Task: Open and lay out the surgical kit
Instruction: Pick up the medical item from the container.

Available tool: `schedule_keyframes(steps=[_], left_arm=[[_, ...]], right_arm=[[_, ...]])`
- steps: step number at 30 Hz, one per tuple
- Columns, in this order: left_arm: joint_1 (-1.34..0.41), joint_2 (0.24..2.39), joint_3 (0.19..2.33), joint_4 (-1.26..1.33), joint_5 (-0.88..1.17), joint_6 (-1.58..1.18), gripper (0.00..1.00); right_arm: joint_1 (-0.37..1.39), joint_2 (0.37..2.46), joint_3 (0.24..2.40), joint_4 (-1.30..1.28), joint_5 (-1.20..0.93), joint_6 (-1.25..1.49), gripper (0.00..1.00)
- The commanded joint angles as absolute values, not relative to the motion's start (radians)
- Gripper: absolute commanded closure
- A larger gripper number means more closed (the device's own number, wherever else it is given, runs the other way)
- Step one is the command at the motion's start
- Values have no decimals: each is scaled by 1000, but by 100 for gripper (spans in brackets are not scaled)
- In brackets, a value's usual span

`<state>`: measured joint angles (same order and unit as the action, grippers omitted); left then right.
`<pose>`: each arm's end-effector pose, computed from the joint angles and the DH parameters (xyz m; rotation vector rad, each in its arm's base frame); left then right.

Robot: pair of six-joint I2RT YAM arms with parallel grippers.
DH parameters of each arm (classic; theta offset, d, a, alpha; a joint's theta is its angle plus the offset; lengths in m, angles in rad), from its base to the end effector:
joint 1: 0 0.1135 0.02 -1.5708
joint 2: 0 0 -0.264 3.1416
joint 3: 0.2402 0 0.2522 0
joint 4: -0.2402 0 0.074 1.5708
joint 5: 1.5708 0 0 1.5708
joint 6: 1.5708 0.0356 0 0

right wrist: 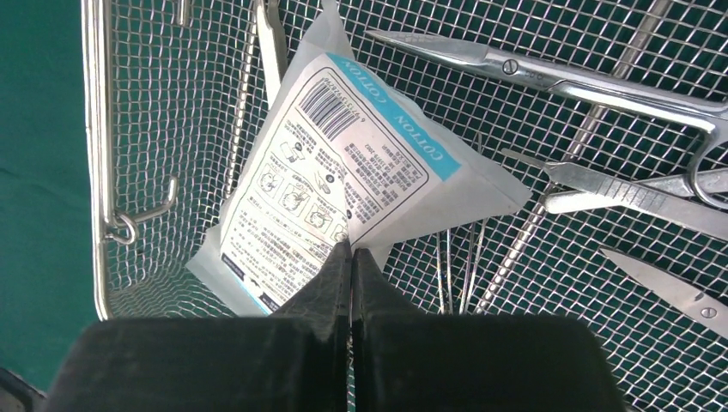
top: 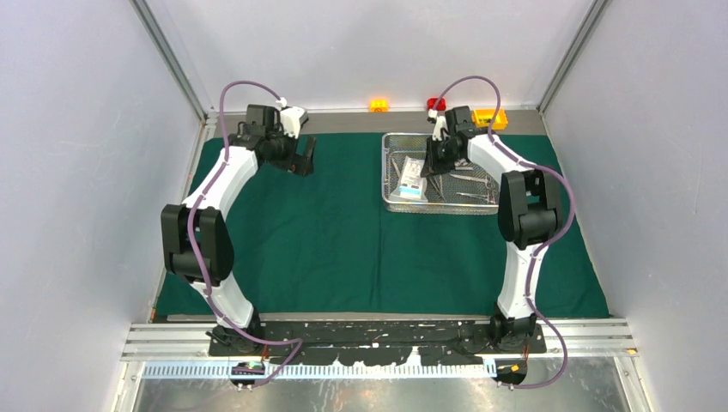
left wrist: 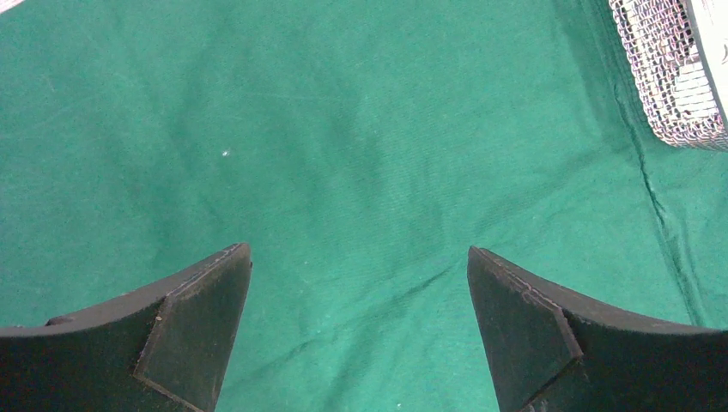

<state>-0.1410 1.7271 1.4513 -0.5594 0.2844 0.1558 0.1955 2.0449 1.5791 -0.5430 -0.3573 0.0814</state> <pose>0.3805 -0.0641 0.2851 0.4827 2.3391 -0.3346 0.4327 0.0984 0.2011 -0.2812 2.5668 0.5639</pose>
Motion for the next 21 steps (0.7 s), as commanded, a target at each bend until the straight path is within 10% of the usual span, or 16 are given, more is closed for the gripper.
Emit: schedule_keyframes(steps=[1, 21], left_arm=[[-137, 1665, 1470, -566, 310, 143, 0], [-137, 1676, 1527, -546, 314, 132, 0]], right_arm=[[202, 1989, 1643, -561, -350, 69, 99], [-115, 1445, 1439, -984, -502, -293, 99]])
